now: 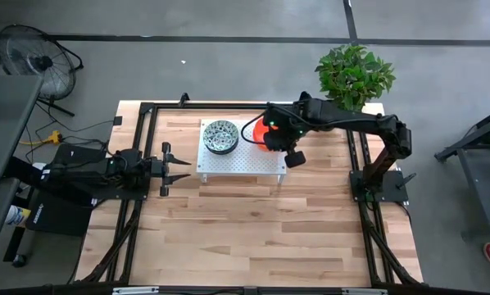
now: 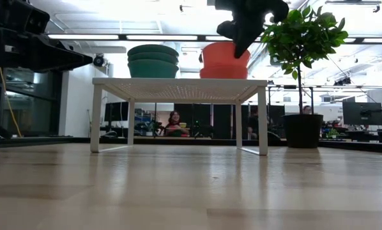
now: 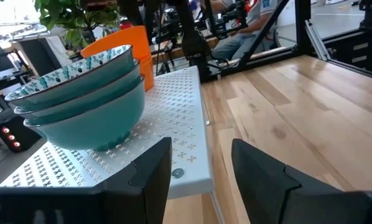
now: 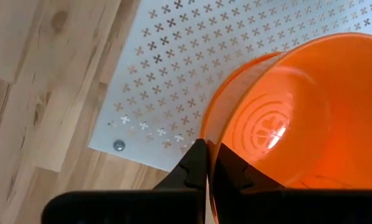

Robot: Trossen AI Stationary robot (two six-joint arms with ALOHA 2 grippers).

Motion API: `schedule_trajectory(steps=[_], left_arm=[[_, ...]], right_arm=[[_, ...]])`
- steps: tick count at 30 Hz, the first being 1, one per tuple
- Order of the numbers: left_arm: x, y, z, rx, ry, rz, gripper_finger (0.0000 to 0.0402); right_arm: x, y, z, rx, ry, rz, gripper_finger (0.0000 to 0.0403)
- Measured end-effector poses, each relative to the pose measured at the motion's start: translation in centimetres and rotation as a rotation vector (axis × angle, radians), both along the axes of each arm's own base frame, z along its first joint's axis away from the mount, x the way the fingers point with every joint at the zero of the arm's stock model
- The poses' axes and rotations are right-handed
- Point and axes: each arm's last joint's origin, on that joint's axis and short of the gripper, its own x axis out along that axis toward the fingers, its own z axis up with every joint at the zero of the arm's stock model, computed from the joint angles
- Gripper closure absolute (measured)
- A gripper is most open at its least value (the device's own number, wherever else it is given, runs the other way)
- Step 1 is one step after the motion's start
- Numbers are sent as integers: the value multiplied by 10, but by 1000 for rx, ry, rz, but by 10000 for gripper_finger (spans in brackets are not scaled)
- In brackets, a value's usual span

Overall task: Pick & Place Mini bowls
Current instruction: Stack the orange bowl on top of the orange bowl on the shelf

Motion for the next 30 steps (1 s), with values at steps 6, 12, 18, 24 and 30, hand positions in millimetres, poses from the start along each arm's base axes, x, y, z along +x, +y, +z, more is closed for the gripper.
schedule_trajectory(steps=[6,12,18,24,30], left_arm=[[0,0,0,0,0,1,238],[0,0,0,0,0,1,238],[0,0,0,0,0,1,238],[0,0,0,0,0,0,238],[0,0,0,0,0,0,238]], right_arm=[[-1,0,0,4,8,-12,403],[4,-1,-6,10,21,-12,403],[8,-1,-10,11,19,-12,403],[10,-2,-12,21,23,-16,402],[11,-2,-12,35,8,-41,401]])
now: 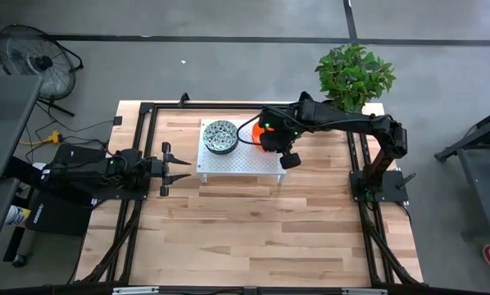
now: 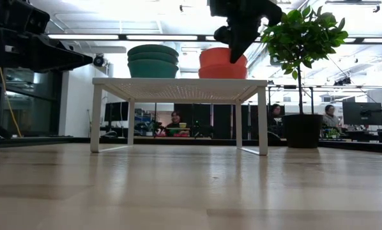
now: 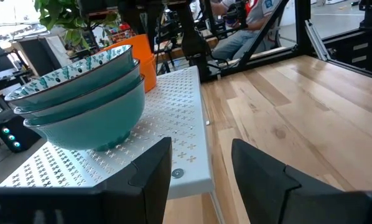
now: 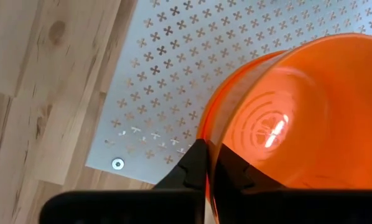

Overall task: Pick & Place Mini bowls
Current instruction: Stack the orange bowl on top of the orange bowl on the shelf, then return to Home Position

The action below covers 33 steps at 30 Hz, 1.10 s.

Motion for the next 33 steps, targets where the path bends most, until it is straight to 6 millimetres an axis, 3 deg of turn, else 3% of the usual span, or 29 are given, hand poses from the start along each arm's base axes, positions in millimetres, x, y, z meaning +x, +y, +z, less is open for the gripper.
schedule_trajectory(steps=[21,33], left_arm=[[0,0,0,0,0,-2,238],[0,0,0,0,0,-2,238]], right_arm=[[4,-1,1,-3,-40,-27,282],[4,-1,1,6,-40,-48,260]])
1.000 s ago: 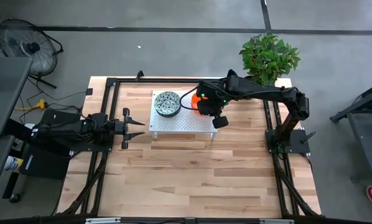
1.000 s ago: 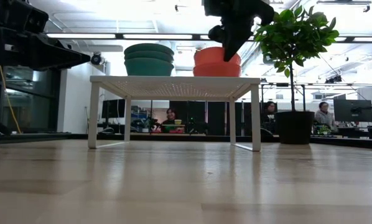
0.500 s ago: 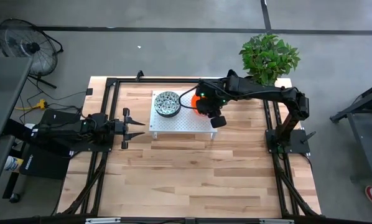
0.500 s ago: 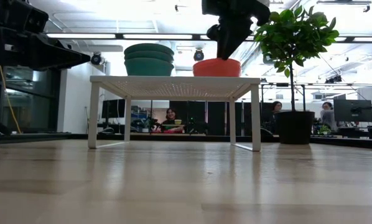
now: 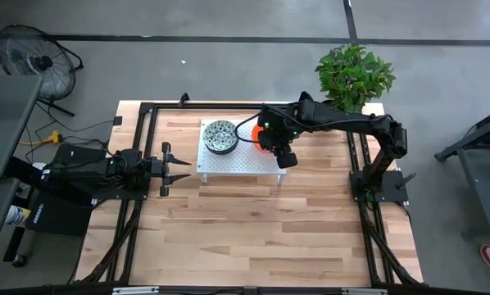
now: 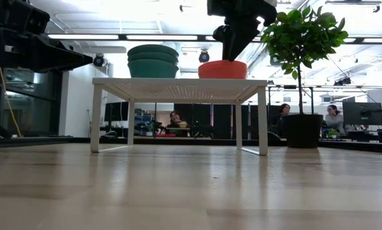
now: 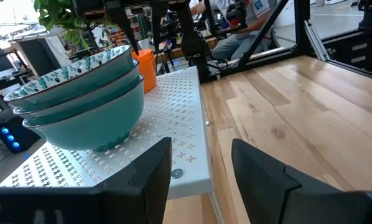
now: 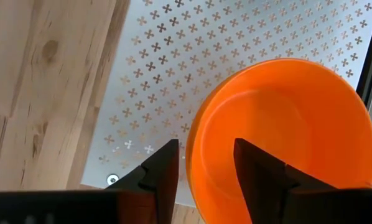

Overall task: Pick & Place Mini bowls
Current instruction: Return to Home Position

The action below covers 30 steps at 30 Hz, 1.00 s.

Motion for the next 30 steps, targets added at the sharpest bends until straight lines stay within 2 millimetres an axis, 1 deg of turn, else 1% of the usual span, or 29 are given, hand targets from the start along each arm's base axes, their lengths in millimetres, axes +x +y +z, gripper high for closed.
schedule_trajectory(steps=[6,9,12,19,24,26,30], left_arm=[[0,0,0,0,0,0,238],[0,0,0,0,0,0,238],[0,0,0,0,0,0,238],[0,0,0,0,0,0,238],[0,0,0,0,0,0,238],[0,0,0,0,0,0,238],[0,0,0,0,0,1,238]], right_arm=[[0,0,0,1,0,-3,259],[0,0,5,6,-10,-18,256],[-1,0,13,5,-20,-21,256],[-5,3,43,11,-78,-51,257],[-14,15,59,58,-49,-94,266],[-16,23,62,59,-40,-104,272],[-23,42,61,32,-14,-114,293]])
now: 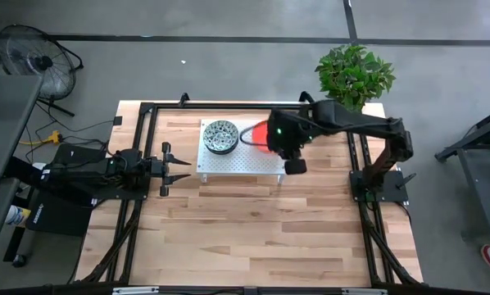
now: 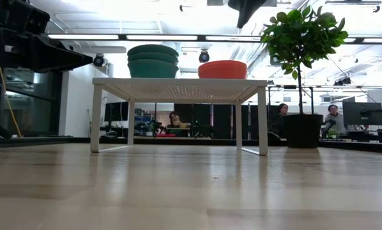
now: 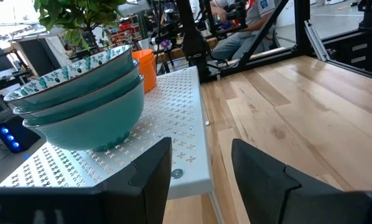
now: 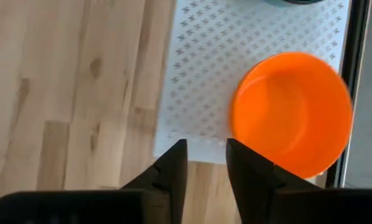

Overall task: Pick & Place Mini bowls
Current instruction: Return to Home Position

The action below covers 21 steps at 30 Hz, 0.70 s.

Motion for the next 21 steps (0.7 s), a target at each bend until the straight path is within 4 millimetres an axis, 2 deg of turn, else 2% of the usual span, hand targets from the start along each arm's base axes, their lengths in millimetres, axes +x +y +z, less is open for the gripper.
schedule_trajectory(steps=[9,12,17,21], left_arm=[[0,0,0,0,0,0,238],[0,0,0,0,0,0,238],[0,0,0,0,0,0,238],[0,0,0,0,0,0,238]], right_arm=[[-37,48,-6,-27,-23,-17,390],[-54,59,-15,1,-35,-44,397],[-87,70,-42,75,-102,-127,400],[-111,76,-74,165,-264,-161,400]])
